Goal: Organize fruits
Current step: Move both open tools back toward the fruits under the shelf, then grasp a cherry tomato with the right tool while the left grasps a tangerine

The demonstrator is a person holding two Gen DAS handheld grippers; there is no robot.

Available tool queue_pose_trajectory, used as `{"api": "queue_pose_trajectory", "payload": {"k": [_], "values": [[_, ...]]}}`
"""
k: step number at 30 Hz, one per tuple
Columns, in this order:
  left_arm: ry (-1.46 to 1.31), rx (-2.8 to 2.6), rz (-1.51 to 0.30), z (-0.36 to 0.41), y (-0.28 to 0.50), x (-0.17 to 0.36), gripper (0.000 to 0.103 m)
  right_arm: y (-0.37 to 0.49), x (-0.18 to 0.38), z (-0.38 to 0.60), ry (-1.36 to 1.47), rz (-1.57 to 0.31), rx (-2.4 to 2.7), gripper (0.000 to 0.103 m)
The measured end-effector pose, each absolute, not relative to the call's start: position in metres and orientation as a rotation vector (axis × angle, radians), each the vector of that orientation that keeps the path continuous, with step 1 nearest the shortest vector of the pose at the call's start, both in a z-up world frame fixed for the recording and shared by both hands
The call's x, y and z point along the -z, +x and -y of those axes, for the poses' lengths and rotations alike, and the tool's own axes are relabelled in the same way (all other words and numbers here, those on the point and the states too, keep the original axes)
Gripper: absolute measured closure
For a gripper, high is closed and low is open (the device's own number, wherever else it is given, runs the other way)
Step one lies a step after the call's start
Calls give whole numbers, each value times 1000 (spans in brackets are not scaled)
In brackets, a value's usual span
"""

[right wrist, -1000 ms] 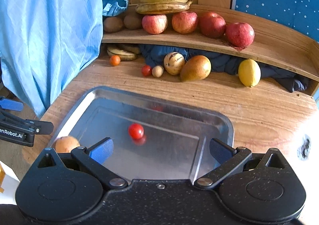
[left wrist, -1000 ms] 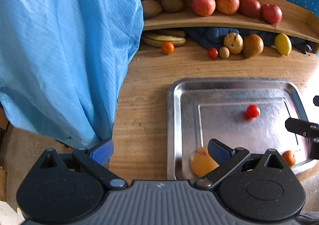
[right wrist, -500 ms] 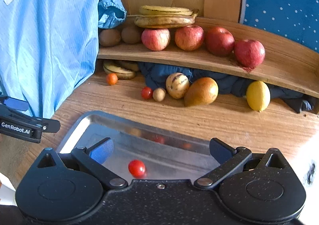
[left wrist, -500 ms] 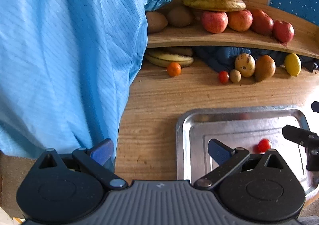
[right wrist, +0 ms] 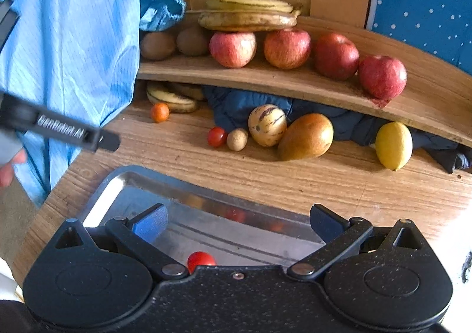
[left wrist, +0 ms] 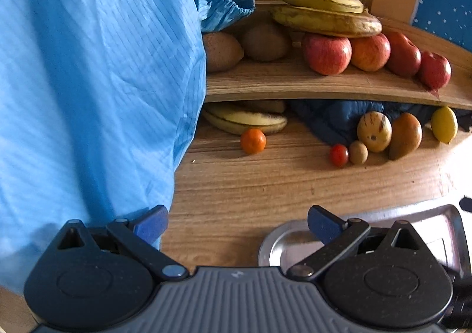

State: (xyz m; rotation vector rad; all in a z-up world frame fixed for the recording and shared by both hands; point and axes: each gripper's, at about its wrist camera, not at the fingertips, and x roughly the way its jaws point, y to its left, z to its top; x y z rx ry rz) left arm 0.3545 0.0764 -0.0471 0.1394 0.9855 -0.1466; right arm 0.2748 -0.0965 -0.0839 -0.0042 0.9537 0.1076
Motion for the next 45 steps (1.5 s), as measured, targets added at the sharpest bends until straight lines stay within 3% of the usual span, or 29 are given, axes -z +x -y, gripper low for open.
{"api": "queue_pose_trajectory", "payload": {"k": [22,30,38,42,45], "values": [[78,205,-1037,-60,437,85,0,308,98,71,-104,-974,-165,1],[35,233,-1013,-64,453,89,1,334,100,56,-258,-915,-219,3],[-1,255,-1009,-75,458,92,1,369,109,47,-353,-901,-239,22],[-19,272,-1008,-79,459,93,9,382,114,43,-384,-917,-246,30],[-28,280,-997,-83,457,92,14,386,118,40,-404,-926,-261,43]]}}
